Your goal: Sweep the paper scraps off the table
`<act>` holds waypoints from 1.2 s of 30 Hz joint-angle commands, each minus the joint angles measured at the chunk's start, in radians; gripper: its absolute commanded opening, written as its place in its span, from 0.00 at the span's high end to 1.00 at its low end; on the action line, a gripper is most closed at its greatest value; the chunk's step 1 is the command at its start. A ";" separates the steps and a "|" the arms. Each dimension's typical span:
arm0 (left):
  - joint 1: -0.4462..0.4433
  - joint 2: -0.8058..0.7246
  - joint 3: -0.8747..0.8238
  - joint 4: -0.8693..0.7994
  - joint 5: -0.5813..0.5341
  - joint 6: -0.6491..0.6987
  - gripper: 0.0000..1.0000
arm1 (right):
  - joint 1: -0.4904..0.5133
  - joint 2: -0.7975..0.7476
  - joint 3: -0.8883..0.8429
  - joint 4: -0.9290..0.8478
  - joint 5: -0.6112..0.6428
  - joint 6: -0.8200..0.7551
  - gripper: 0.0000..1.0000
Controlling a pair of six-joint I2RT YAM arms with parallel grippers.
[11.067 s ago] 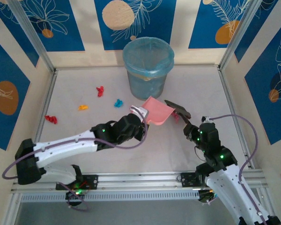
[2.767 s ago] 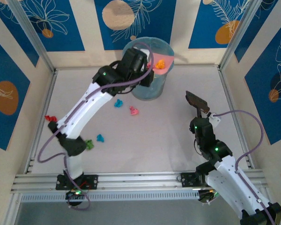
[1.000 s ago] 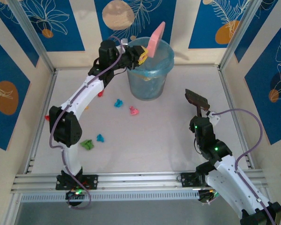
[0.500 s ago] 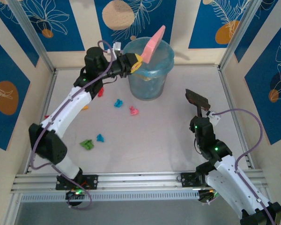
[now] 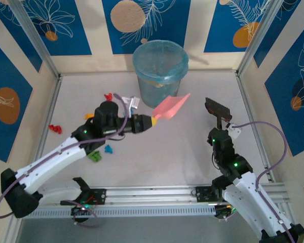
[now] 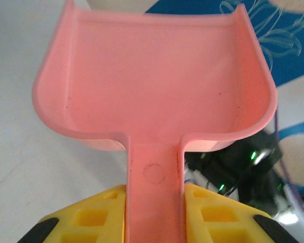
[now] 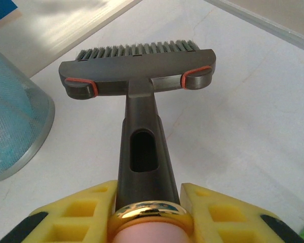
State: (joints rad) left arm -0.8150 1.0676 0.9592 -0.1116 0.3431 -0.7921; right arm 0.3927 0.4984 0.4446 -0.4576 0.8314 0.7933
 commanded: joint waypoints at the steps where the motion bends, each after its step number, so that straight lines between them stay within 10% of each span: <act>1: -0.048 -0.065 -0.118 -0.080 -0.142 0.159 1.00 | -0.005 -0.026 0.002 0.025 0.050 0.009 1.00; 14: -0.320 0.217 -0.238 -0.029 -0.392 0.354 1.00 | -0.018 -0.030 0.071 -0.114 0.110 0.101 1.00; 25: -0.394 0.369 -0.259 0.083 -0.414 0.430 1.00 | -0.064 0.265 0.581 -0.897 0.120 0.620 1.00; 36: -0.428 0.465 -0.072 -0.006 -0.407 0.420 1.00 | -0.171 0.294 0.602 -1.083 -0.035 0.700 1.00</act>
State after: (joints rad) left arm -1.2144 1.4864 0.7841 -0.0891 -0.0639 -0.3508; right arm 0.2447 0.7963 1.0500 -1.4445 0.8227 1.4204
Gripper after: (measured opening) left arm 0.265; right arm 0.315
